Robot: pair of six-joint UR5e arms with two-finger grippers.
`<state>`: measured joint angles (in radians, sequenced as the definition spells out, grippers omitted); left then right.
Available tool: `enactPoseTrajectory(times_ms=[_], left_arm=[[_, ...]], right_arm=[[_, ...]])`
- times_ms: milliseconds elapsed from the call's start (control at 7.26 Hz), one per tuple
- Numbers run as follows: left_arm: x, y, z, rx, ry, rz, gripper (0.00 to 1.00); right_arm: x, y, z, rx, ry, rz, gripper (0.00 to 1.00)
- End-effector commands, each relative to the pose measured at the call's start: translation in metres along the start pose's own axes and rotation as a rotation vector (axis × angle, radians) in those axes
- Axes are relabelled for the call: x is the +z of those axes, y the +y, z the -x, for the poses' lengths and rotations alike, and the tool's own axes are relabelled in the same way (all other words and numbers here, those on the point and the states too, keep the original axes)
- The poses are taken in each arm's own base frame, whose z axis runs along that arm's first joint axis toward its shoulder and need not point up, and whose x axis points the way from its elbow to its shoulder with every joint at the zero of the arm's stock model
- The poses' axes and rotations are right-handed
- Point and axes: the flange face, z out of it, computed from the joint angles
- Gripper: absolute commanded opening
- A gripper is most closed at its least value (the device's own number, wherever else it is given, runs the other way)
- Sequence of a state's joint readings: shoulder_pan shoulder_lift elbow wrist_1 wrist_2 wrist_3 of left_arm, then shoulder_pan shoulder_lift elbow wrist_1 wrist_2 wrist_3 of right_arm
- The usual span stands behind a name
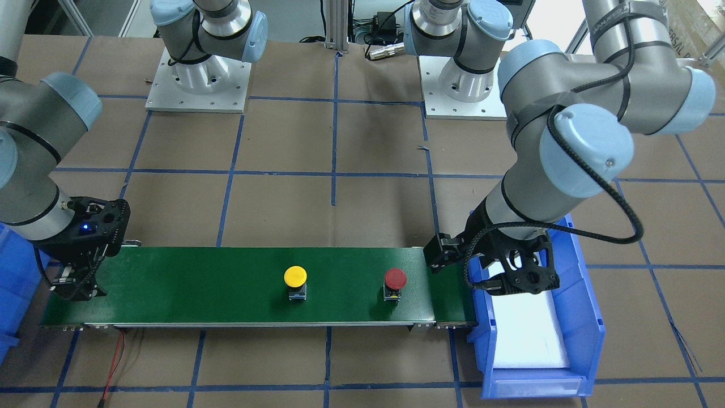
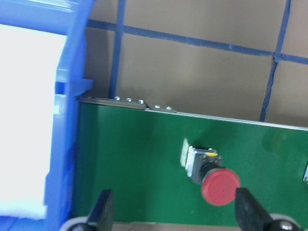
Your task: Transport two buttons from left to right
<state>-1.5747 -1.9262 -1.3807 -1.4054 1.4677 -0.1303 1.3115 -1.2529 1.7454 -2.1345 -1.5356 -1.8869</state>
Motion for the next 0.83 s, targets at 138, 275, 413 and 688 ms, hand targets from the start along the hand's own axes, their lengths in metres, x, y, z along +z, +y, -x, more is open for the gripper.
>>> enactPoseTrajectory(times_ms=[138, 275, 413, 688], left_arm=[[-0.09, 0.041, 0.037, 0.053, -0.111, -0.046, 0.92], [-0.099, 0.054, 0.042, 0.044, -0.113, -0.02, 0.92], [-0.105, 0.059, 0.037, 0.049, -0.084, -0.021, 0.92], [-0.097, 0.061, 0.042, 0.039, -0.091, 0.038, 0.96]], right_arm=[[0.0, 0.0, 0.0, -0.001, 0.0, 0.002, 1.0], [0.002, 0.0, 0.0, 0.002, -0.003, -0.003, 1.0], [0.001, 0.0, 0.0, 0.003, -0.002, -0.002, 1.0], [0.002, 0.0, 0.0, 0.006, -0.002, -0.001, 1.0]])
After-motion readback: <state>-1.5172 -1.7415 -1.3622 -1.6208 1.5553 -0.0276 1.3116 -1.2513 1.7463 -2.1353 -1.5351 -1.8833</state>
